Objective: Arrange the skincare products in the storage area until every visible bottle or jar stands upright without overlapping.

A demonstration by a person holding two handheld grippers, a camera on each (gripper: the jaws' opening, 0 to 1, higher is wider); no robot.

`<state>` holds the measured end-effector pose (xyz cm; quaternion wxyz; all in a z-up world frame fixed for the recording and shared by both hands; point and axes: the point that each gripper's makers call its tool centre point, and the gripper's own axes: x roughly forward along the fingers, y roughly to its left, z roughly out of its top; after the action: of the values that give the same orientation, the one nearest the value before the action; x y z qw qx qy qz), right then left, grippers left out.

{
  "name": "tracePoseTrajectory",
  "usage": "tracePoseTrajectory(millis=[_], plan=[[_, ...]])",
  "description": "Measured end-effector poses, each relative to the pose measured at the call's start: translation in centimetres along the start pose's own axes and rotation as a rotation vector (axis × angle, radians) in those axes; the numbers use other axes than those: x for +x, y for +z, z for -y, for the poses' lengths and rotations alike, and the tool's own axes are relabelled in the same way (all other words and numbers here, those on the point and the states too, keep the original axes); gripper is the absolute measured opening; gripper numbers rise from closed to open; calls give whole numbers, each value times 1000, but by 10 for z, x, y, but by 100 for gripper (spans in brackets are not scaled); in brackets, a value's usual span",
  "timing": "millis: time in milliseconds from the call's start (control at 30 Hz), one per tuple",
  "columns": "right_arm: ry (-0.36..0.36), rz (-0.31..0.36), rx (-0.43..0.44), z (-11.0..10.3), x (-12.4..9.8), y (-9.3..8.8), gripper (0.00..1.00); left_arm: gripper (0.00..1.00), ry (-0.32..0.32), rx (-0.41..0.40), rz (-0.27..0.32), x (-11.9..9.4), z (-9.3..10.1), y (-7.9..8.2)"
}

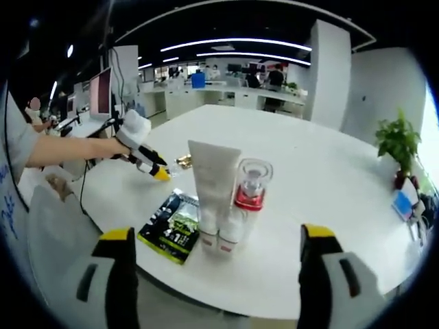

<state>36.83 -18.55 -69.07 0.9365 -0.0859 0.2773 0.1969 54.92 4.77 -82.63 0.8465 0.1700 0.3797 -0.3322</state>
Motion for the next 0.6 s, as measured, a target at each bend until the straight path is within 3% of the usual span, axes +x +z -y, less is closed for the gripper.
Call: tracePoseTrajectory(millis=[433, 600], plan=[[37, 4, -28, -6, 5, 3, 100, 37, -160, 104, -58, -23, 28, -19], [48, 10, -38, -8, 4, 5, 100, 37, -236, 165, -74, -35, 48, -28]])
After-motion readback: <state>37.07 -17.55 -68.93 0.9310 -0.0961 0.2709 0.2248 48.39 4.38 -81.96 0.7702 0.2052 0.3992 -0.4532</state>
